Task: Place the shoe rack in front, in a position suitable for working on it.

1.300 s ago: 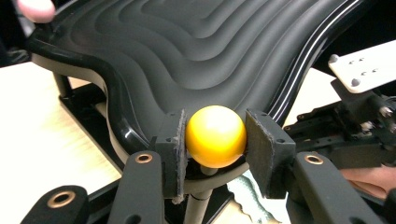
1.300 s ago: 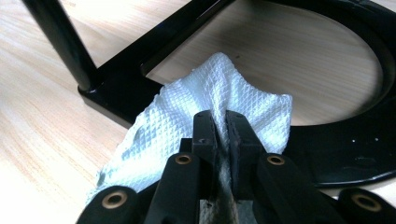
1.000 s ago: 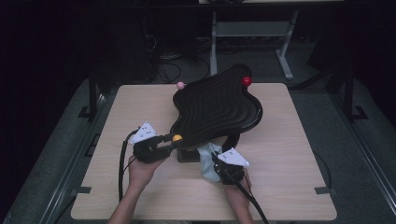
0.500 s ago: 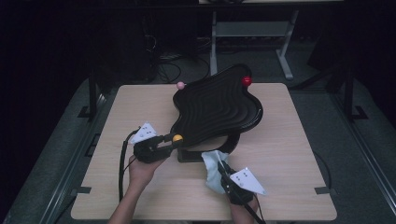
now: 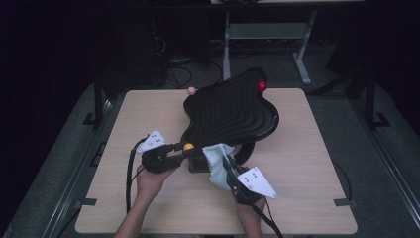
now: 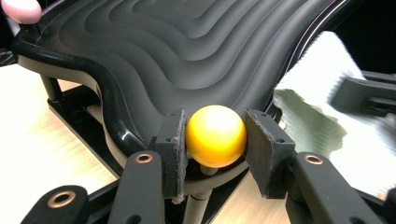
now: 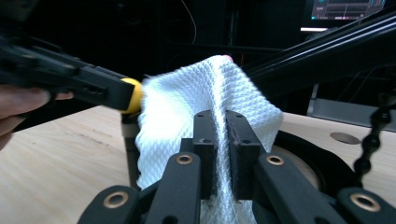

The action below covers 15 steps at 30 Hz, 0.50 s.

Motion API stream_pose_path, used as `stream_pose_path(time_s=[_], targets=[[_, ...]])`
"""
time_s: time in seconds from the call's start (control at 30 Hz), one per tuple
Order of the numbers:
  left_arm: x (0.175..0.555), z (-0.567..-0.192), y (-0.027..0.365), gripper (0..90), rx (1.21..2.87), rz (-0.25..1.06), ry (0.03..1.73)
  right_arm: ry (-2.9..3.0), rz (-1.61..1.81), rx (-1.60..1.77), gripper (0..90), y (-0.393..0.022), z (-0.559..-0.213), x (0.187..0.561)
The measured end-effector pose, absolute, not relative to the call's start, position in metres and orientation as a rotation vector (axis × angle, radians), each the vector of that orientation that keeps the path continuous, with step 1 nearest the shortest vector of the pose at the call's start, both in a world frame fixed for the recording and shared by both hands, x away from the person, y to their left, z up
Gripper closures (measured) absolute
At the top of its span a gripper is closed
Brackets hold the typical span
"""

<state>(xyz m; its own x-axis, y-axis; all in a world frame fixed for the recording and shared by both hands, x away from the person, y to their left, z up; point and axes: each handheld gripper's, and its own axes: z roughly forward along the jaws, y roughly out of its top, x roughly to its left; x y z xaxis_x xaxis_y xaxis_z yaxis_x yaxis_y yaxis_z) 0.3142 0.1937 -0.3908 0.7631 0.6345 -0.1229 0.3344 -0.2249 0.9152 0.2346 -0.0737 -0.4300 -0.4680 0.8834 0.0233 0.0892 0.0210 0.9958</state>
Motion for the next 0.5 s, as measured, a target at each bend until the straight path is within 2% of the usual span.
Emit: stream_pose_path(time_s=[0.27,0.5], targets=[[0.315,-0.391,0.194,60.0,1.835,0.326,0.740,1.773,1.472,0.930,83.5,-0.033,-0.442,0.243],[0.315,-0.391,0.194,60.1,1.833,0.319,0.738,1.651,1.410,0.990,83.6,-0.064,-0.427,0.244]])
